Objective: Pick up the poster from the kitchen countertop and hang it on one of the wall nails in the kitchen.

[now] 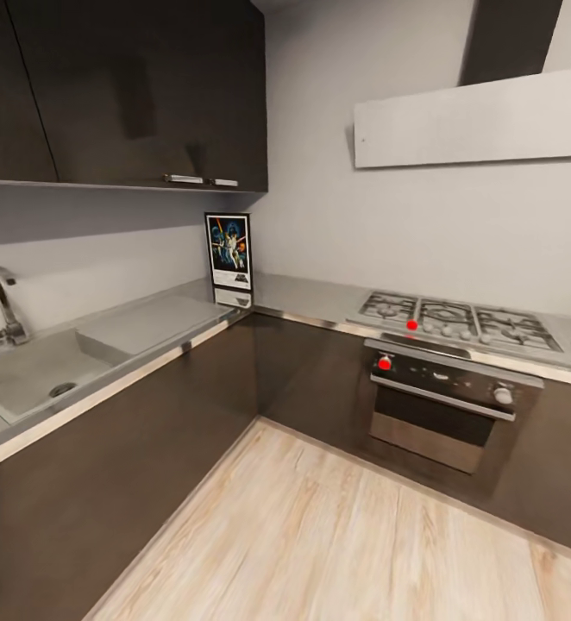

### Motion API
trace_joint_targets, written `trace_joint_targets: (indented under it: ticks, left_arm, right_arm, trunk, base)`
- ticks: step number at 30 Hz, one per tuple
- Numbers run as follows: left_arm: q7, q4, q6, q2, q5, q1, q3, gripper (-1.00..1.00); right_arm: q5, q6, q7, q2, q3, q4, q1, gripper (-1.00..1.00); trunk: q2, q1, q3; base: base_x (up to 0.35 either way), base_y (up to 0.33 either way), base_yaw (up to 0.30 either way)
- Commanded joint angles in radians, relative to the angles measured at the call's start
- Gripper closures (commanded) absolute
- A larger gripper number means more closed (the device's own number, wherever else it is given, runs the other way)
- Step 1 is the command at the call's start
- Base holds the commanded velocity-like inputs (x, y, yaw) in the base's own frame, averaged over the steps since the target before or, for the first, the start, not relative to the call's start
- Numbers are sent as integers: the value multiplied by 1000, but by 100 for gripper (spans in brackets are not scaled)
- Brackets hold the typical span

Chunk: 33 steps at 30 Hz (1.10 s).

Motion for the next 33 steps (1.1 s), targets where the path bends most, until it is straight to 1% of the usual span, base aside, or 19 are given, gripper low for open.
trace_joint_targets:
  ticks: [1,11,20,28,33]
  left_arm:
    - [0,-1,-1,0,0,0,1,-100]
    - [0,-1,0,0,0,0,2,-100]
    - [0,-1,-1,0,0,0,4,-100]
    - [0,-1,-1,0,0,0,4,-100]
    - [0,-1,0,0,1,0,4,-100]
  right_arm:
    - [1,-3,-1,0,0,1,-1,-100]
    - [1,-3,-1,0,0,1,-1,-100]
    - [1,-3,-1,1,0,1,-1,-100]
    - [-3,-3,4,1,1,-2,-1,-100]
    - [-5,-1,5,8,3,-35,-4,-100]
  trunk:
    - [0,0,-1]
    - [0,0,-1]
    - [0,0,-1]
    - [0,0,-1]
    - [0,0,-1]
  base:
    - [256,-239,281]
    - [261,-228,282]
    - [301,-143,274]
    - [291,-193,58]
    - [282,-212,5]
